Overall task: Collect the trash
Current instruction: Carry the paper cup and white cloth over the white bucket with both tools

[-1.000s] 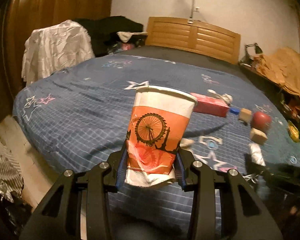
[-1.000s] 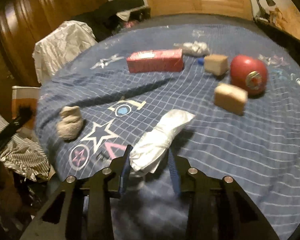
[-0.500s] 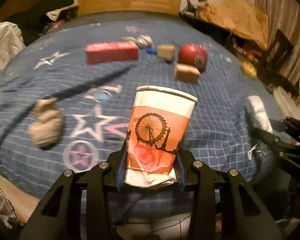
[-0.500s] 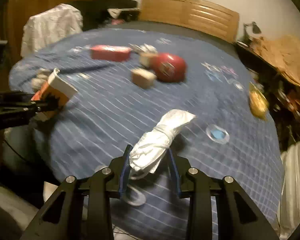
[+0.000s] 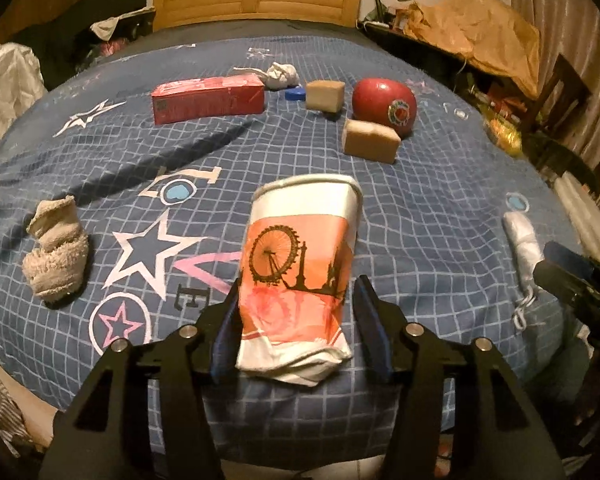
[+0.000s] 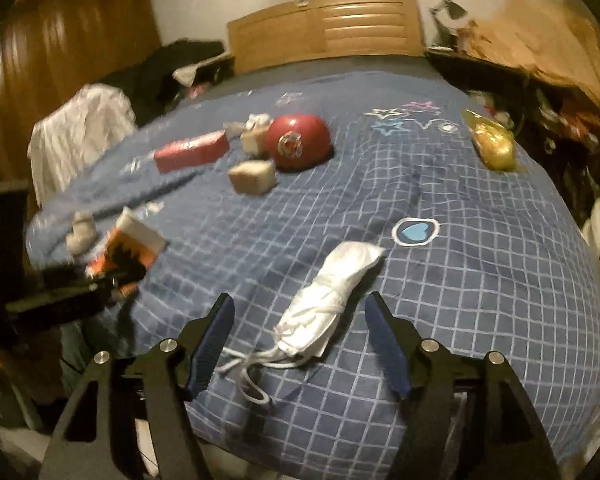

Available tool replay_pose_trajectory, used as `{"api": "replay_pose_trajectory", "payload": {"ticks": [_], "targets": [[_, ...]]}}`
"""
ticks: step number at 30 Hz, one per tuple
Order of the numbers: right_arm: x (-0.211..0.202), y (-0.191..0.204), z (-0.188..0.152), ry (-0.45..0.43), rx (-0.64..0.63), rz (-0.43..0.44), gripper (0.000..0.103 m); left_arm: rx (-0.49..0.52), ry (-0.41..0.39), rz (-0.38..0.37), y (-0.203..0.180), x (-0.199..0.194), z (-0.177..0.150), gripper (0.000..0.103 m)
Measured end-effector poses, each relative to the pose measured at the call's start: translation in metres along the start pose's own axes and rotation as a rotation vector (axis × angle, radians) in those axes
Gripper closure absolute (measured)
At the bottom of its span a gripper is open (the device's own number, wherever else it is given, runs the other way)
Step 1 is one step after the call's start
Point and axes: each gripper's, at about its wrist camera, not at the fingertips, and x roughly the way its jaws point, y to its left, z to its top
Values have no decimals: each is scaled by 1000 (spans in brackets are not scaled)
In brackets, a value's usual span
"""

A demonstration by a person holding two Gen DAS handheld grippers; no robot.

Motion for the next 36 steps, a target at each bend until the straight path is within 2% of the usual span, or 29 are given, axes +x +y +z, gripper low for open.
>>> {"api": "replay_pose_trajectory", "payload": {"ticks": [4, 9, 10, 11, 13, 15, 19, 22, 26, 29, 36], "targets": [[2, -2, 2, 5, 94, 6, 33, -51, -12, -44, 17, -2, 4, 41], [15, 1, -1, 22, 128, -1, 33, -69, -18, -74, 22, 2, 7, 37], [17, 1, -1, 24, 130, 1, 36, -54, -19, -69, 20, 3, 7, 36], [19, 0, -2, 28, 133, 6, 46, -42, -17, -64, 17, 5, 7, 36], [25, -2, -4, 46, 137, -10, 60, -17, -9, -38, 11, 10, 5, 36], [25, -6, -6, 43, 150, -16, 68, -3, -14, -27, 9, 10, 3, 53], [22, -7, -7, 37, 151, -8, 71, -18, -22, -28, 9, 6, 2, 66], [17, -3, -7, 25, 138, 11, 72, -33, -38, 1, 7, -3, 3, 66], [0, 4, -5, -23, 102, 25, 72, -22, -114, 27, -3, -30, 10, 66], [-12, 5, -3, -47, 87, 36, 72, -8, -122, 38, -14, -39, 20, 66], [-52, -14, 2, -129, 103, 17, 72, 87, -140, 15, -73, -46, 48, 66]]}}
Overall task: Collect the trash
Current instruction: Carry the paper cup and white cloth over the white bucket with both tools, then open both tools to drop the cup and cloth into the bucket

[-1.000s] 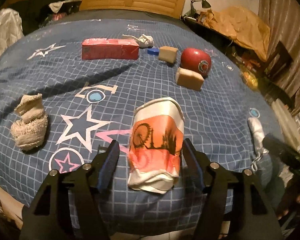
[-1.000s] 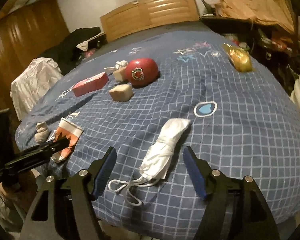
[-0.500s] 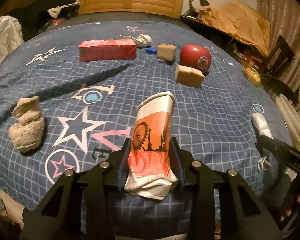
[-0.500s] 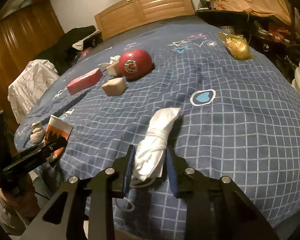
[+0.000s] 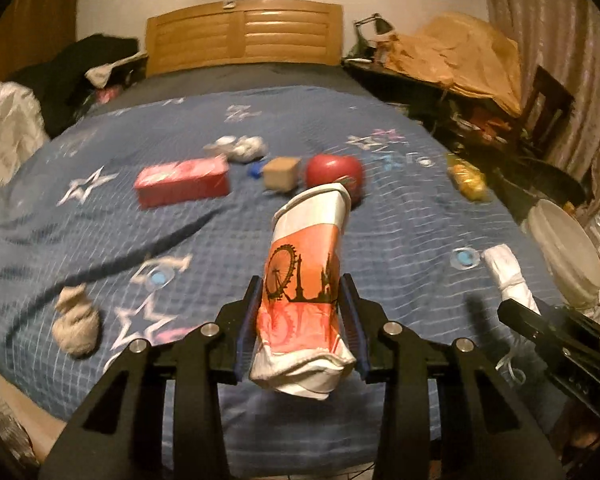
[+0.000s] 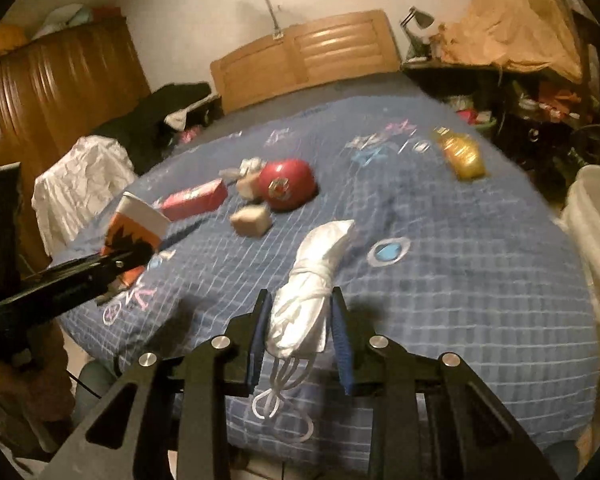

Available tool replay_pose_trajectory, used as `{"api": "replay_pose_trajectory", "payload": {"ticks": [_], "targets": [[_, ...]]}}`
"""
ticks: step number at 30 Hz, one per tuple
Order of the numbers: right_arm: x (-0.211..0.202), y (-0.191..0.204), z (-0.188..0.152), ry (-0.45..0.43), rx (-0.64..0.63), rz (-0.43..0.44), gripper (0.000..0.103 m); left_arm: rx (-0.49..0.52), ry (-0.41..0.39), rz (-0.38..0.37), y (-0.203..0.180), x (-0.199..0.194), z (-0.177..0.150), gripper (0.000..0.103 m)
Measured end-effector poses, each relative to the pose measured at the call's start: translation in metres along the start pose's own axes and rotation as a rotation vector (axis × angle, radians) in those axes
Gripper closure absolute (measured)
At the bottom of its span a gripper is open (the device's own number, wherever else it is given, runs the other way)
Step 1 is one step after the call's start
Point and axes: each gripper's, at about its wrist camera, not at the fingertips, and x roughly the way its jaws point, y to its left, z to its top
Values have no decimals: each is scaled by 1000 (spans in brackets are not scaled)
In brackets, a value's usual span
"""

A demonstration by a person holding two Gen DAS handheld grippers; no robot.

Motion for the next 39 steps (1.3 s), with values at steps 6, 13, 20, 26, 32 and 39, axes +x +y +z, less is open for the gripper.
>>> {"api": "replay_pose_trajectory", "payload": {"ticks": [6, 13, 20, 26, 32, 39], "targets": [[-64, -42, 26, -132, 20, -100, 72, 100, -73, -64, -70, -5, 39, 66], [-143, -118, 48, -244, 60, -266, 72, 220, -135, -171, -168, -4, 78, 66], [-214, -208, 55, -303, 123, -432, 72, 345, -158, -284, -269, 4, 97, 66], [-258, -274, 52, -327, 171, -514, 72, 432, -161, -347, -337, 14, 99, 66], [-272, -314, 58, -318, 168, -546, 73, 489, -148, -380, -389, 29, 99, 66], [-241, -334, 69, -273, 164, -523, 93, 533, -131, -392, -422, 49, 91, 66]]}}
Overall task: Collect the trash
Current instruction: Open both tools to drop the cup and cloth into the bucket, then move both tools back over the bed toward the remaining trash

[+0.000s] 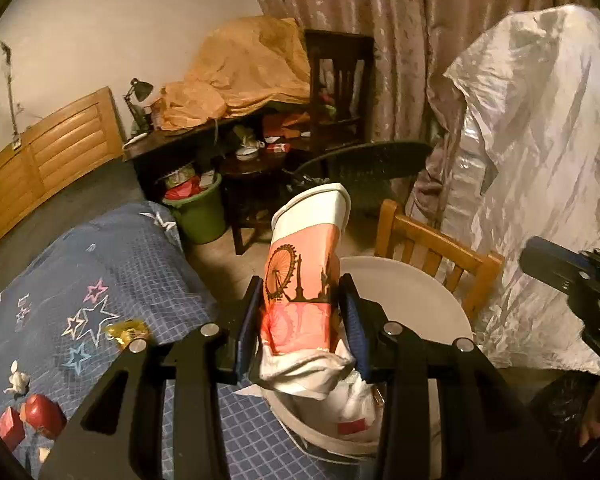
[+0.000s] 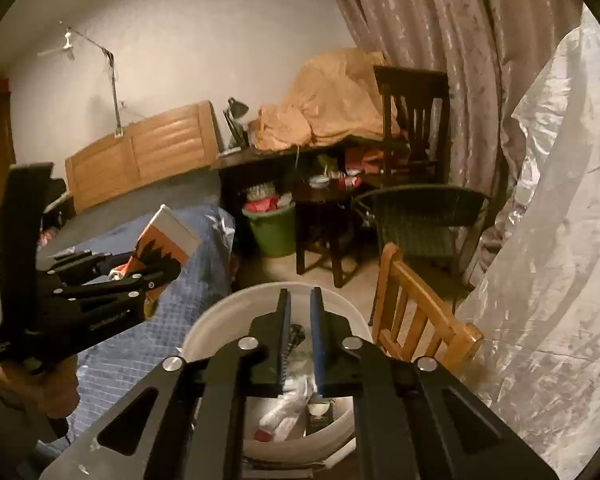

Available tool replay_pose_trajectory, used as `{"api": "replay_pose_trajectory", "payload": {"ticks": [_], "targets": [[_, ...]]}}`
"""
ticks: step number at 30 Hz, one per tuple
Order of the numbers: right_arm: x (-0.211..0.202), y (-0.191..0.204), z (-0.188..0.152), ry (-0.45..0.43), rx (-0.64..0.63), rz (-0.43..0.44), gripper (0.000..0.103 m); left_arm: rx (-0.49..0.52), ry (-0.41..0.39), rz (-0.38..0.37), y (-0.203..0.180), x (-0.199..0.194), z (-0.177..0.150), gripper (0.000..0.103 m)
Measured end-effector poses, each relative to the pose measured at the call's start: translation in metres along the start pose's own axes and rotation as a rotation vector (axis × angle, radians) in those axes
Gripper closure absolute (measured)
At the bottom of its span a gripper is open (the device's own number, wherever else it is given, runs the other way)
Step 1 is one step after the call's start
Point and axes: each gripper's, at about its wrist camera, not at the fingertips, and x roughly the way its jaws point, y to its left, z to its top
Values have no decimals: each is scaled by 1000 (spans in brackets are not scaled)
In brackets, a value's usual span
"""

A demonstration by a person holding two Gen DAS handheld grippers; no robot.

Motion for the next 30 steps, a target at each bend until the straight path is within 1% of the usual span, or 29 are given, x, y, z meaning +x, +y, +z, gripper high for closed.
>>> {"api": "replay_pose_trajectory", "payload": {"ticks": [2, 7, 13, 14, 15, 16, 17, 18, 20, 22, 30], "targets": [[6, -7, -3, 5, 30, 14, 93, 8, 15, 3, 1, 6, -4, 66], [6, -5, -14, 12, 38, 3, 93, 17, 50, -8, -1, 20, -9, 66], [4, -9, -25, 14, 59, -15, 93, 49, 78, -28, -13, 31, -14, 66], [3, -8, -27, 13, 61, -18, 93, 54, 81, -32, -14, 32, -15, 65], [2, -7, -27, 10, 64, -23, 93, 61, 86, -46, -16, 34, -16, 56], [2, -8, -28, 6, 71, -29, 93, 71, 97, -64, -19, 36, -17, 50], [1, -10, -29, 1, 77, -34, 93, 79, 107, -71, -21, 38, -19, 39], [0, -11, -30, 1, 81, -33, 93, 89, 111, -66, -23, 40, -20, 35], [-2, -12, -33, 0, 86, -36, 93, 102, 108, -59, -25, 41, -23, 35], [-2, -14, -35, 3, 89, -37, 93, 95, 116, -57, -24, 42, -24, 35], [-3, -12, -38, 2, 90, -29, 93, 82, 107, -48, -21, 39, -24, 35]]}}
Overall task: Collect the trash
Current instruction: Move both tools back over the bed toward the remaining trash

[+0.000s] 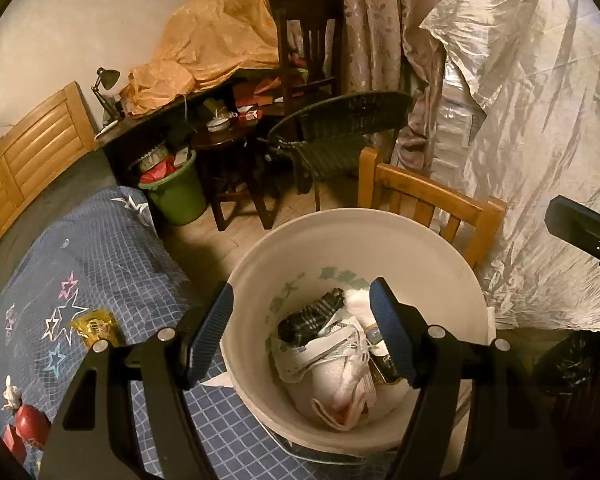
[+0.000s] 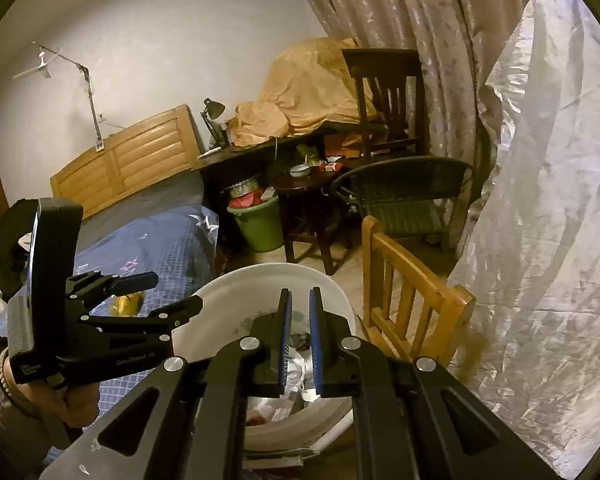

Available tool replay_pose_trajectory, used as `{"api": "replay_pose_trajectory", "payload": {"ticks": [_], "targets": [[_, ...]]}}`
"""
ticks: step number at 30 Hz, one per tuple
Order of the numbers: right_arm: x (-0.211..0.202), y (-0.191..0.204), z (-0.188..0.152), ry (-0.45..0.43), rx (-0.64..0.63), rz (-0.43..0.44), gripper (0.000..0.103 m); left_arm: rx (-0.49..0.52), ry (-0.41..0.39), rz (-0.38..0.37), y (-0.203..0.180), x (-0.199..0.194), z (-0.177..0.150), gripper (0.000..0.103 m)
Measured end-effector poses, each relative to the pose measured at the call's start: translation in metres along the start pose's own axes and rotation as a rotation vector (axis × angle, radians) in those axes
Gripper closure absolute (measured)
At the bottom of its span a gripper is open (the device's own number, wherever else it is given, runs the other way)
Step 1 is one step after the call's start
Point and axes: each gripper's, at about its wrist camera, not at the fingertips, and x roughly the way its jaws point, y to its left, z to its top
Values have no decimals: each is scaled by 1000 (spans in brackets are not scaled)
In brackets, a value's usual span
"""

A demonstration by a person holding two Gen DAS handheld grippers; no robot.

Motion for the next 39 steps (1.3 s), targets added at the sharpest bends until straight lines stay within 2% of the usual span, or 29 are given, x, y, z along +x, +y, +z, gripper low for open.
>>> {"api": "replay_pose_trajectory", "payload": {"ticks": [8, 15, 19, 24, 27, 29, 32, 35, 39], "targets": [[4, 11, -1, 7, -11, 21, 93, -21, -14, 28, 11, -11, -6, 35], [14, 37, -6, 23, -19, 57, 91, -59, -1, 67, 32, -23, -21, 35], [17, 60, -12, 27, -36, 79, 64, -76, -14, 106, 47, -36, -35, 28], [18, 89, -15, 40, -57, 116, 60, -104, -8, 134, 66, -52, -55, 24], [18, 107, -21, 40, -64, 137, 48, -135, 17, 145, 83, -63, -77, 17], [19, 117, -26, 47, -69, 150, 38, -156, 44, 154, 96, -71, -93, 17], [26, 137, -36, 74, -67, 182, 25, -210, 87, 176, 124, -82, -119, 16], [36, 162, -49, 112, -67, 224, 20, -294, 120, 194, 162, -99, -144, 16], [50, 205, -68, 177, -88, 305, 18, -397, 147, 257, 221, -124, -173, 16]]}}
